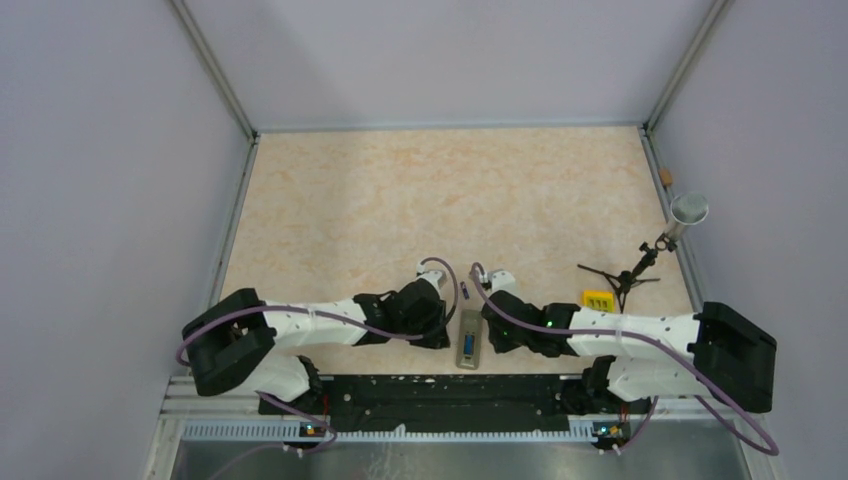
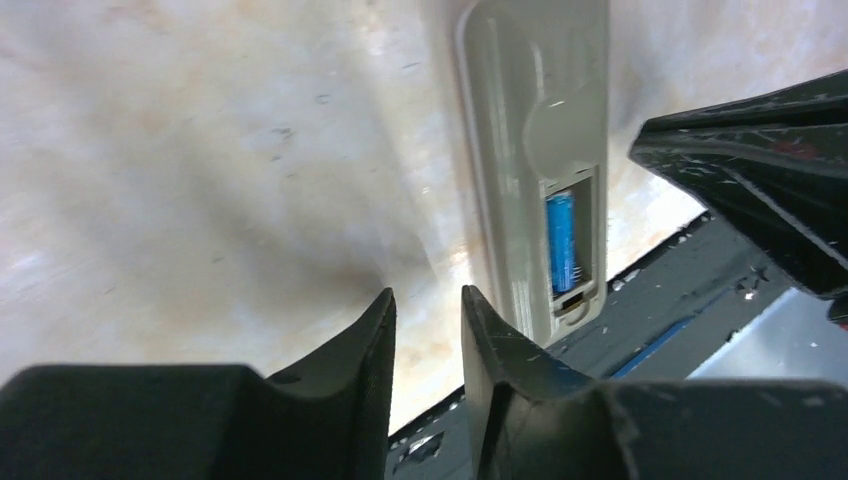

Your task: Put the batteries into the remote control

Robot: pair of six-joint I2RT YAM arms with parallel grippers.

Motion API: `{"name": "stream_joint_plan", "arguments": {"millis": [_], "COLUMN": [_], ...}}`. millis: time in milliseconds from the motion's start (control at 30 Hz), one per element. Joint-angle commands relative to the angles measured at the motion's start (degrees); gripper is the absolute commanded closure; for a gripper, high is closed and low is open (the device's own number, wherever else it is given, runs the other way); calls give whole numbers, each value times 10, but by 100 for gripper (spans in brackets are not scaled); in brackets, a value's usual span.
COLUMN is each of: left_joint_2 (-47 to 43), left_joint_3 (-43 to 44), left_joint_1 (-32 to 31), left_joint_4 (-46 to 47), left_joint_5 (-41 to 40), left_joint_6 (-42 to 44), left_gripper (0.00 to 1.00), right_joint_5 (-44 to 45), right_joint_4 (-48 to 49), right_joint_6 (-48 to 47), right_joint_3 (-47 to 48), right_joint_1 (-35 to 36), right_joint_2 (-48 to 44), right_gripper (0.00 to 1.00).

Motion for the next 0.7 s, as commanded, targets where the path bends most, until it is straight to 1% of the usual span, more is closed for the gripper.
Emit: {"name": "stream_joint_plan", "arguments": {"millis": [0,167,300,667], "left_joint_2": [-56,-70,-54,23], "left_joint_3": [15,36,60,132], "left_joint_1": [-1,-2,-9,-37], "left_joint_4": [-79,-88,-102,-137], "left_joint_5": [-72,-51,-50,-63], "left_joint_6": [4,11,19,19], "left_gripper": [65,51,46,44], "right_joint_5": [22,28,33,35], "right_joint_4": [-3,-6,-13,-16], "right_joint_6": [-7,-5,-4,4], "right_joint_3": [25,20,16,-7], "right_joint_1": [6,6,6,5], "right_joint_2": [-24,-42,-56,-95], "right_gripper": [95,93,93,92]}}
